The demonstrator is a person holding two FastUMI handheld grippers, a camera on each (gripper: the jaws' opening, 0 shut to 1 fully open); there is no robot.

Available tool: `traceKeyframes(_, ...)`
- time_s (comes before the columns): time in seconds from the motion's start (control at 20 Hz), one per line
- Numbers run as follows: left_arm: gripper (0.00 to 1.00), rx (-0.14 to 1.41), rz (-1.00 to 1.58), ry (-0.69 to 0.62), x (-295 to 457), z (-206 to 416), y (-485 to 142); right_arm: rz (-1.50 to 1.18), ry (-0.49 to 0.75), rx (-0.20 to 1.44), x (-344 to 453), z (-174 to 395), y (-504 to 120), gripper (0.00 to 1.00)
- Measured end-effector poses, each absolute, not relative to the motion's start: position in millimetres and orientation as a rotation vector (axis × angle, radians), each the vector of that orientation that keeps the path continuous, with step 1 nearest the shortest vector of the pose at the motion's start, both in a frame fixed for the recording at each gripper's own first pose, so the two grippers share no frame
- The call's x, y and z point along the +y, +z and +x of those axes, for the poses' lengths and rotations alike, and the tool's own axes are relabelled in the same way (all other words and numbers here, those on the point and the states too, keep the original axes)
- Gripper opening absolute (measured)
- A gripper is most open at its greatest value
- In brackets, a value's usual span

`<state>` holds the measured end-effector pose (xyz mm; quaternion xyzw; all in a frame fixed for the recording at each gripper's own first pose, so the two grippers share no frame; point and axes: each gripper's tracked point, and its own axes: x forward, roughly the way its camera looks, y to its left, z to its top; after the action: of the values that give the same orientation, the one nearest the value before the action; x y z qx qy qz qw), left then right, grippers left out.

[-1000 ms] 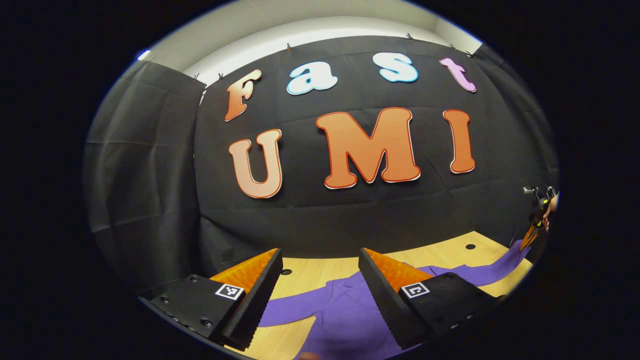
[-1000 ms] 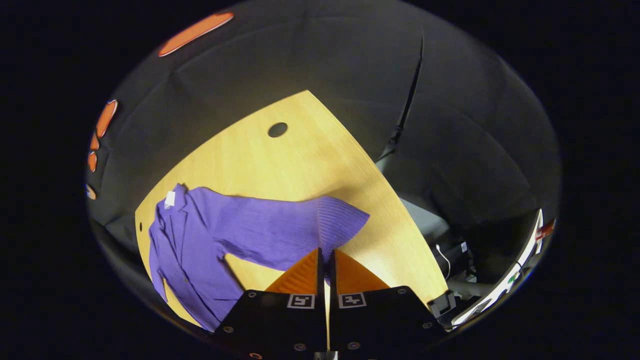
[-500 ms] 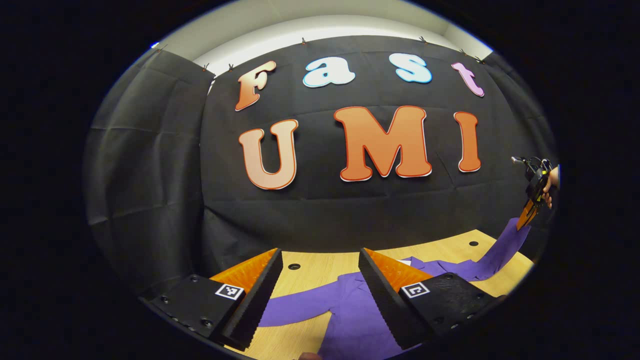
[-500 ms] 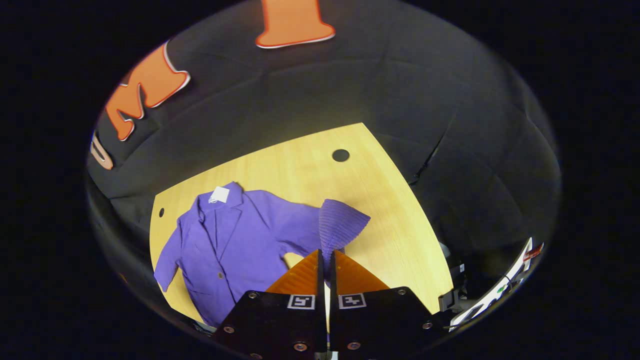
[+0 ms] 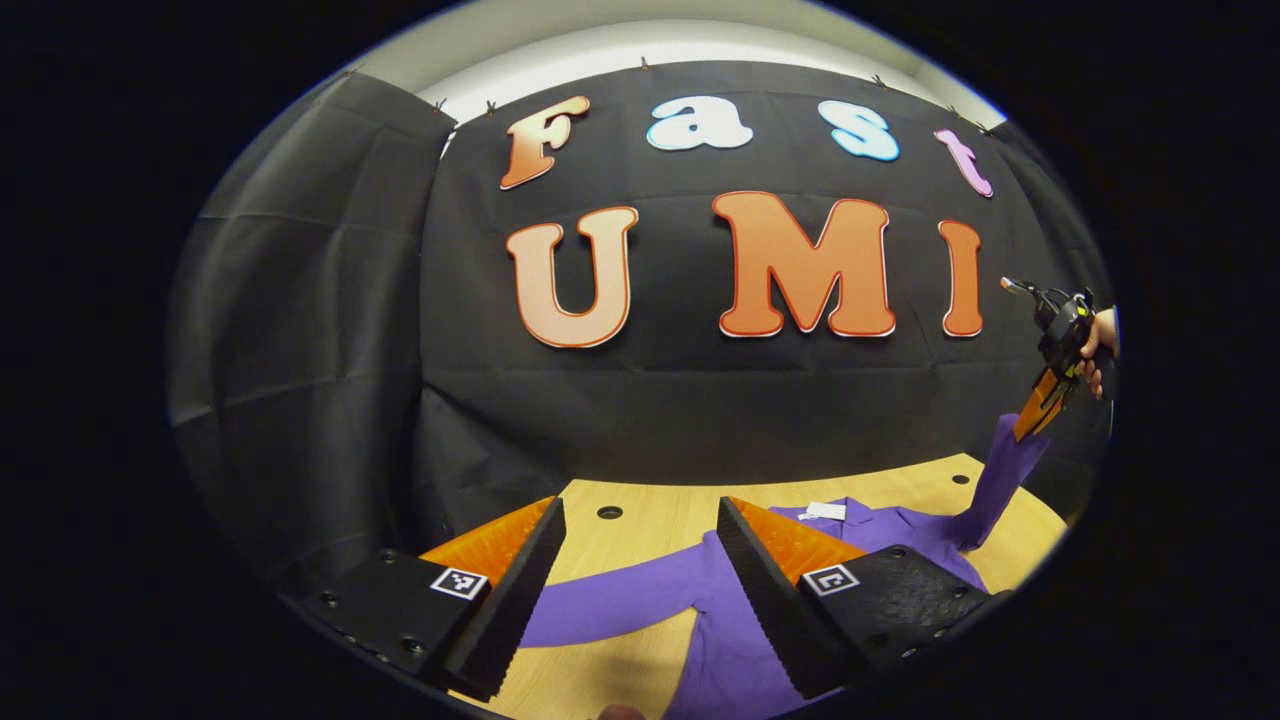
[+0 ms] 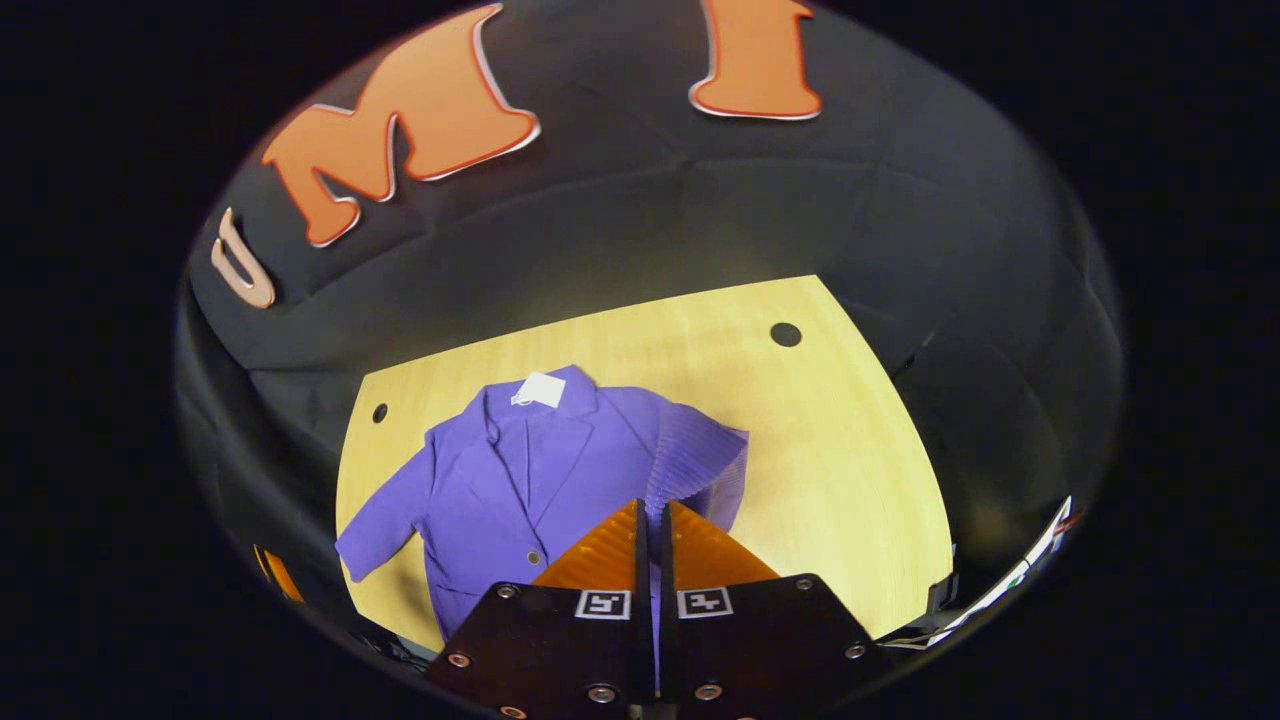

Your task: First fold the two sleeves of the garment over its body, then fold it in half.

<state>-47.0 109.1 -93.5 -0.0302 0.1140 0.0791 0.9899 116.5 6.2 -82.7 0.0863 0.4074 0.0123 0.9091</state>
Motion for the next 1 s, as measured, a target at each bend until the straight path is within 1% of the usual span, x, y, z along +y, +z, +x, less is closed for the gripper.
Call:
traceKeyframes(0.25, 0.98, 0.252, -0.056, 0.184, 141.4, -51.5, -106.2, 0.121, 0.105, 0.827, 73.6, 128.9, -71.9, 0.02)
traceKeyframes(0.5, 0.98, 0.276, -0.054, 0.21, 164.4, -52.2, -118.1, 0.089, 0.183, 0.833, 136.6, 139.4, -74.6, 0.02)
traceKeyframes(0.85, 0.98, 0.299, -0.04, 0.241, 183.5, -60.6, -127.7, 0.117, 0.272, 0.84, 204.6, 142.3, -82.9, 0.02)
traceKeyframes(1.0, 0.98, 0.309, -0.033, 0.244, 185.8, -59.6, -130.6, 0.167, 0.337, 0.83, 233.9, 137.8, -80.5, 0.04)
